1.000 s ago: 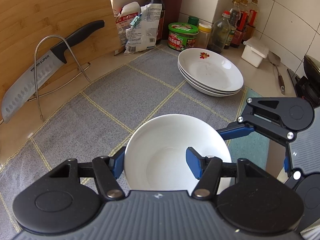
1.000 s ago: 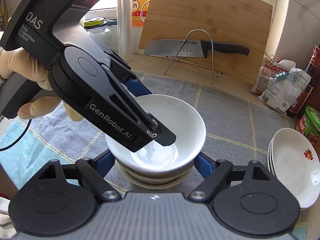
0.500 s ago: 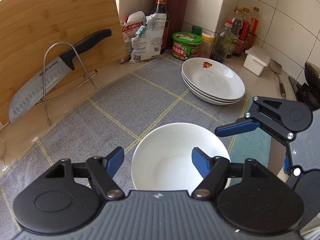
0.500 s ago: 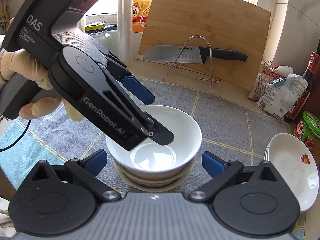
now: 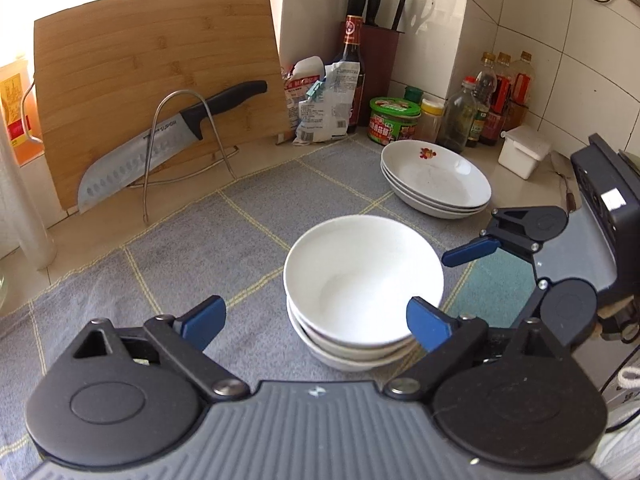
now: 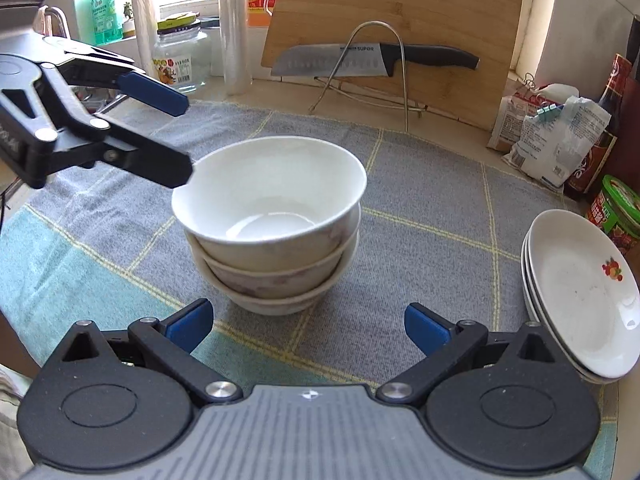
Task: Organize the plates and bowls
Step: 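Move the left and right grippers to opposite rims of the bowl stack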
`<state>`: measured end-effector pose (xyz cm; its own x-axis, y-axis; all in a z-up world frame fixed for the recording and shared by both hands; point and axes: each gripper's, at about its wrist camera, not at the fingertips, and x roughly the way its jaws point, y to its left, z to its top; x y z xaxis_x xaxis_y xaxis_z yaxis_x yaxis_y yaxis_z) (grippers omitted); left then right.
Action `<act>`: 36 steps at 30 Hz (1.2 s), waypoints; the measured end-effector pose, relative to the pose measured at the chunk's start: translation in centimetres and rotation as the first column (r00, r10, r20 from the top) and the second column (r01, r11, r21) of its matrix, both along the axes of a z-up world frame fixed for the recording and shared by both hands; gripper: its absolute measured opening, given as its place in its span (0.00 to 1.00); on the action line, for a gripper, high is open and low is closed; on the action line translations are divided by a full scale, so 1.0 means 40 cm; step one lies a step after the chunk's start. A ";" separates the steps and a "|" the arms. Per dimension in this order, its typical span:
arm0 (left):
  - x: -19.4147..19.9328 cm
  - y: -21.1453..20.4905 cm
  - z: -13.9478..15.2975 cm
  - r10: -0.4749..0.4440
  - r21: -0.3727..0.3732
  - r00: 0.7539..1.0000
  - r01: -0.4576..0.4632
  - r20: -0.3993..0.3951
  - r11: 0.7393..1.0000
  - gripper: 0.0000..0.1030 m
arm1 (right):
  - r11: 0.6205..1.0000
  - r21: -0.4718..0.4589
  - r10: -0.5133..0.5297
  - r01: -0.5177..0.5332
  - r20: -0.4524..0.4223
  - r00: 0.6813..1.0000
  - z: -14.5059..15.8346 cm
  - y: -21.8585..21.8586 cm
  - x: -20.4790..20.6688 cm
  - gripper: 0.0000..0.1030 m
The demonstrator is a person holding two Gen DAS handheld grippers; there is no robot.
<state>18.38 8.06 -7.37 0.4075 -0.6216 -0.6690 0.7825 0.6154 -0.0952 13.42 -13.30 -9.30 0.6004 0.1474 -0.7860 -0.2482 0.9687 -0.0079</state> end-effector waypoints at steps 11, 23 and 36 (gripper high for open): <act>-0.064 -0.027 -0.106 0.109 0.114 0.993 -0.103 -0.048 0.988 0.94 | 0.992 0.012 0.126 -0.125 -0.031 0.992 -0.060 -0.032 0.040 1.00; -0.048 -0.096 -0.180 0.053 0.180 0.998 -0.046 -0.034 0.983 0.94 | 0.982 -0.036 0.184 -0.186 -0.061 0.981 -0.092 -0.024 0.083 1.00; 0.008 -0.101 -0.224 -0.139 0.146 0.990 0.137 0.006 0.980 1.00 | 0.981 -0.020 0.188 -0.191 -0.101 0.977 -0.100 -0.034 0.106 1.00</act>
